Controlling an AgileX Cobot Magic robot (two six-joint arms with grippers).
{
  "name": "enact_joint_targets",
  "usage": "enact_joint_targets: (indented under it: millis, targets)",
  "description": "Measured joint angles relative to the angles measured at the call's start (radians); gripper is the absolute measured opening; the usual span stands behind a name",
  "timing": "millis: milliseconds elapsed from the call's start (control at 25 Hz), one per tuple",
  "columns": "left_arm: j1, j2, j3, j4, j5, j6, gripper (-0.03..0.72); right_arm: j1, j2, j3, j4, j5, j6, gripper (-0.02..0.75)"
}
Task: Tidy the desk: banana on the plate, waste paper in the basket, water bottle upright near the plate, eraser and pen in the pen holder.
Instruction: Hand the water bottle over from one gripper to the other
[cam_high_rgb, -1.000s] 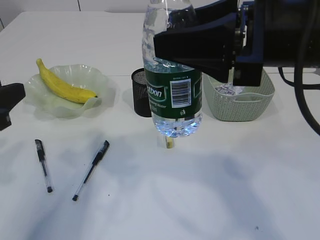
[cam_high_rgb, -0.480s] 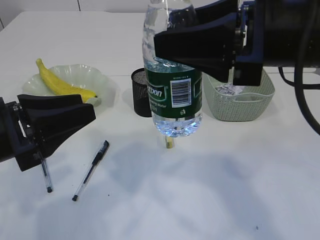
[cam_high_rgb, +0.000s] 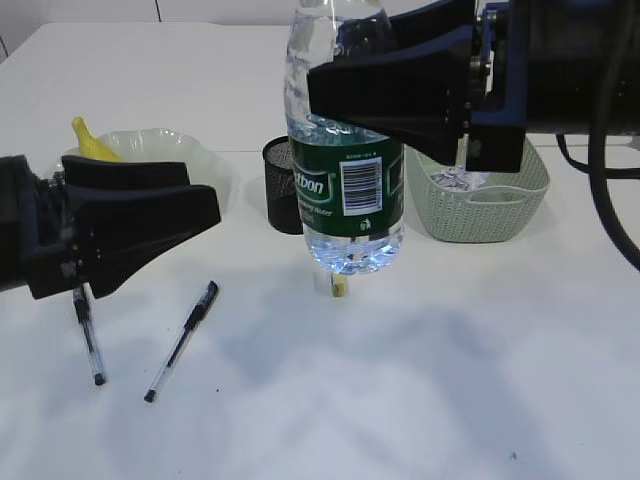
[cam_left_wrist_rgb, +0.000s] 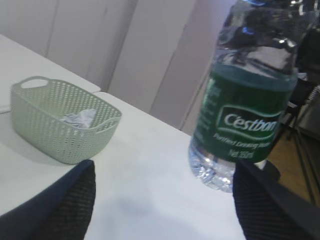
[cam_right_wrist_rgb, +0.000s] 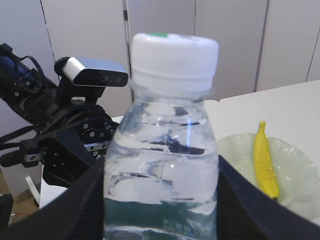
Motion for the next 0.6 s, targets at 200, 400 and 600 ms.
enact_joint_targets:
  millis: [200, 400, 600]
  targets:
    - [0.000, 0.004, -0.122, 0.199, -0.015, -0.147, 0.605, 0.000, 0.000, 0.000, 0.000, 0.000, 0.000, 0.419]
    - [0.000, 0.004, -0.170, 0.255, -0.021, -0.180, 0.605, 0.000, 0.000, 0.000, 0.000, 0.000, 0.000, 0.419]
    - [-0.033, 0.016, -0.173, 0.256, -0.021, -0.185, 0.605, 0.000, 0.000, 0.000, 0.000, 0.000, 0.000, 0.419]
